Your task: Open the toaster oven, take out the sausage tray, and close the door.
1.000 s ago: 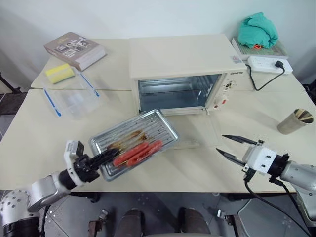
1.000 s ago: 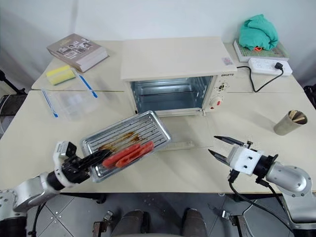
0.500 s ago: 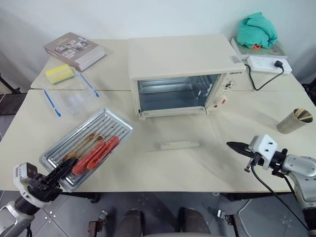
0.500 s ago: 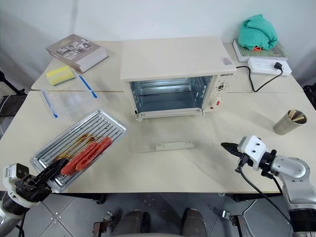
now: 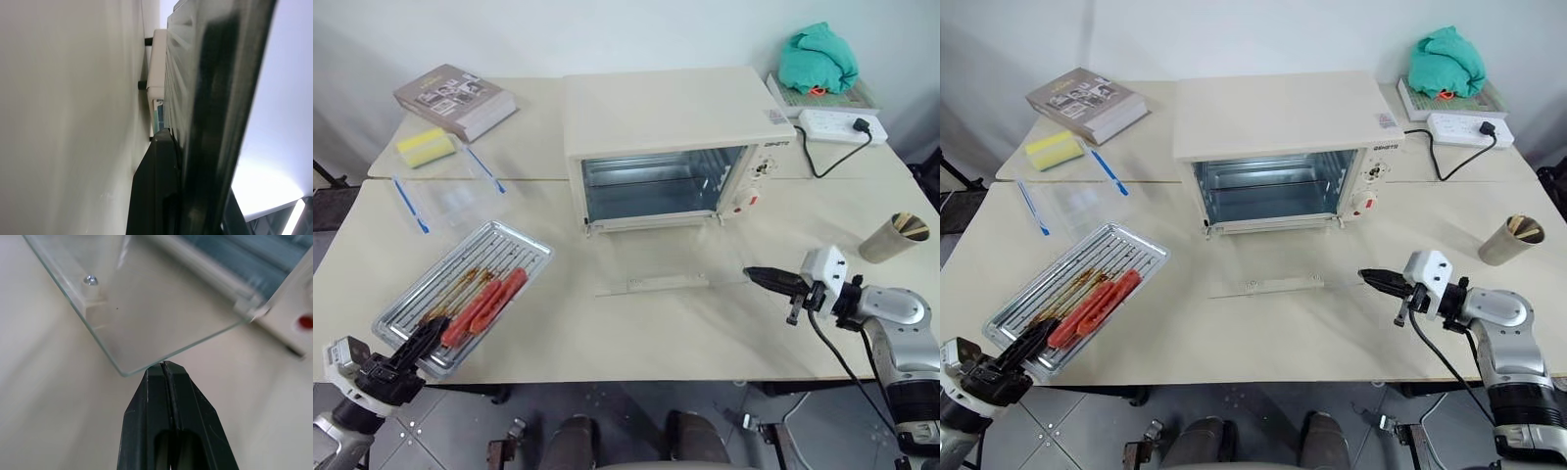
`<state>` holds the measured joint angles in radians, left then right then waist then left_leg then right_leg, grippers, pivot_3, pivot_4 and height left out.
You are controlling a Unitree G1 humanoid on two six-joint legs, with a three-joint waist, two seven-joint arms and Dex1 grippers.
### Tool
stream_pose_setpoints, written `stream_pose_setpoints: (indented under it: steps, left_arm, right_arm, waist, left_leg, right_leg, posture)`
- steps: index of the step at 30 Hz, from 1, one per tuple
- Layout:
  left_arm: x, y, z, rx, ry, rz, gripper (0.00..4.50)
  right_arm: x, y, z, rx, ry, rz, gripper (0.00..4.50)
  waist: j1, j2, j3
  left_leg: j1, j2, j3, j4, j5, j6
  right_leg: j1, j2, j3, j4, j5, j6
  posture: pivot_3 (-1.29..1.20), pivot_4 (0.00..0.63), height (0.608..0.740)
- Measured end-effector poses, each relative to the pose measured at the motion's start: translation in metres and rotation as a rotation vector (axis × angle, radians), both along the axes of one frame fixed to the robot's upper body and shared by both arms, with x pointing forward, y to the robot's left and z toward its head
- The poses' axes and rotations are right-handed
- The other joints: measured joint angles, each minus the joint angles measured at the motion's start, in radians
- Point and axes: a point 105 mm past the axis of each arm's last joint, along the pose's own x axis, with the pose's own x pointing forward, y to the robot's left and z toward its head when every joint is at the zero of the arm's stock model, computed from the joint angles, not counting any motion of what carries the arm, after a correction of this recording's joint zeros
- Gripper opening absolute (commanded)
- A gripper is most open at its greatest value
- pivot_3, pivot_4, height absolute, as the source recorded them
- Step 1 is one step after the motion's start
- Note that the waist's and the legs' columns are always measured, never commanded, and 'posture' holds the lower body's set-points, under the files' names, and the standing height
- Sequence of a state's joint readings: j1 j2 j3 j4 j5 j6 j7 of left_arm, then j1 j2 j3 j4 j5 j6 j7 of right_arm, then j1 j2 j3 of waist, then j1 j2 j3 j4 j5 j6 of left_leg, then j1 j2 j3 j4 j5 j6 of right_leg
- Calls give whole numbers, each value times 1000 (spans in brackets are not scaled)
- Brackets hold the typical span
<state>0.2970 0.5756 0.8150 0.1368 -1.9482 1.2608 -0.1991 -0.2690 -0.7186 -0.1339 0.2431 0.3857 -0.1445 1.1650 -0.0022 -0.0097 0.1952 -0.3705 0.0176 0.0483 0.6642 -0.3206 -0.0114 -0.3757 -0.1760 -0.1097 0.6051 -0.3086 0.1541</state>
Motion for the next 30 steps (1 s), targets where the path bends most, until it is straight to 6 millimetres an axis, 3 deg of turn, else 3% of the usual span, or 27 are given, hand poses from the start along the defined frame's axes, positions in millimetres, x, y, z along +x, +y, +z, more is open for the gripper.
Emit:
stream_pose_setpoints:
  steps: [11,15,20,24,27,30]
  left_arm:
    - [6,-6,1,25,48,-115,0]
    - [13,-16,7,30,32,-198,0]
    - [22,-39,13,36,-6,-317,0]
    - [28,-61,19,82,-13,-441,0]
    - [32,-77,17,111,6,-536,0]
    - [48,-108,18,163,-21,-667,0]
  right_arm:
    - [7,18,64,223,-124,5,19]
    - [10,30,76,298,-141,18,19]
    - [9,28,77,323,-132,0,19]
    - [-4,16,70,357,-37,-19,19]
    - [-21,8,67,351,5,-25,563]
    - [-56,8,49,290,86,-8,1543]
  waist:
    - [-1,0,0]
    - [1,0,0]
    - [4,0,0]
    - [2,1,0]
    - [3,2,1]
    - [28,2,1]
  left_leg:
    - [0,2,0,0,-2,-1]
    - [0,2,1,0,-2,-1]
    - [-1,2,1,0,-3,-1]
    - [-1,2,1,-1,-3,-1]
    - [-1,2,1,-2,-4,-1]
    - [-1,3,2,-1,-4,-2]
  right_leg:
    - [-1,2,1,0,0,0]
    - [-1,2,1,0,0,0]
    - [-1,2,1,0,0,0]
    - [-2,3,1,0,0,0]
    - [-2,3,1,-1,0,0]
    - [-1,5,1,-3,0,0]
  posture:
    - [0,150,740]
    - [0,150,740]
    - [0,150,740]
    - [0,150,740]
    - [0,150,740]
    - [0,150,740]
